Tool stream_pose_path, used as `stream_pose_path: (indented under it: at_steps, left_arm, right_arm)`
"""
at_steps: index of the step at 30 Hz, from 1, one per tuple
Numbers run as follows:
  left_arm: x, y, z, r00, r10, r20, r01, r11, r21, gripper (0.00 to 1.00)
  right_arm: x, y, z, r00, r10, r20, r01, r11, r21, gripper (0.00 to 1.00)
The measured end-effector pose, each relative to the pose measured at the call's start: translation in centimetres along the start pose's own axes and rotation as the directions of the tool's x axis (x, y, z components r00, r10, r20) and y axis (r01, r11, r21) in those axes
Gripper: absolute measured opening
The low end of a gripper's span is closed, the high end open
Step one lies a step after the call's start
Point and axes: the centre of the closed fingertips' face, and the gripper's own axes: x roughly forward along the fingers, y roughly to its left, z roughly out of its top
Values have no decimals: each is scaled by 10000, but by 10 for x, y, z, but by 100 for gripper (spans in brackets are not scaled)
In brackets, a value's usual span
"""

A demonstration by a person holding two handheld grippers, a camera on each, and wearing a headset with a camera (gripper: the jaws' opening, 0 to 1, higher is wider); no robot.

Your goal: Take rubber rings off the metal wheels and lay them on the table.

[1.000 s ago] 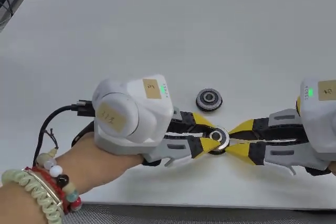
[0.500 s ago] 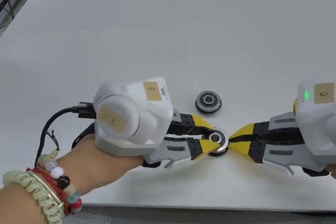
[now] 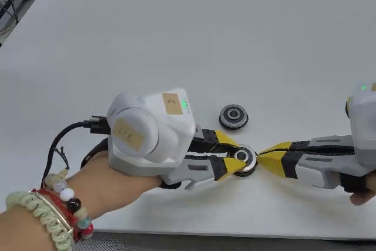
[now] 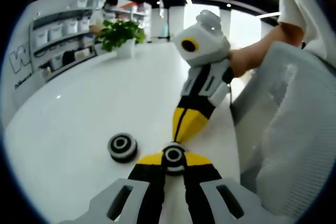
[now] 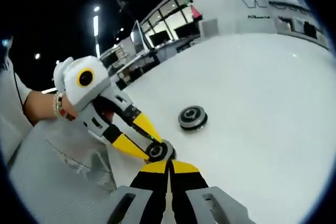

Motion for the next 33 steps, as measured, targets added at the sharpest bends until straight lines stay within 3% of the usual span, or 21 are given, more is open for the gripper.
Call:
stream_pose_path:
  at_steps: [3, 7, 21, 33]
  left_arm:
    - [0, 0, 0, 10000, -5, 19, 5, 10000, -18, 14]
    - [0, -1, 0, 10000, 0, 45, 0, 10000, -13, 14]
    - [0, 0, 0, 9998, 191, 45, -191, 9998, -101, 13]
    - [0, 0, 0, 9997, 239, 40, -239, 9997, -82, 13]
  right_arm:
    - [0, 0, 0, 9998, 170, 135, -181, 9963, 835, 0]
    - [0, 3, 0, 9996, 254, 85, -260, 9965, 798, 0]
    - [2, 9, 4, 9958, 791, 452, -872, 9720, 2183, 0]
    - [5, 15, 7, 9930, 982, 661, -1112, 9650, 2375, 0]
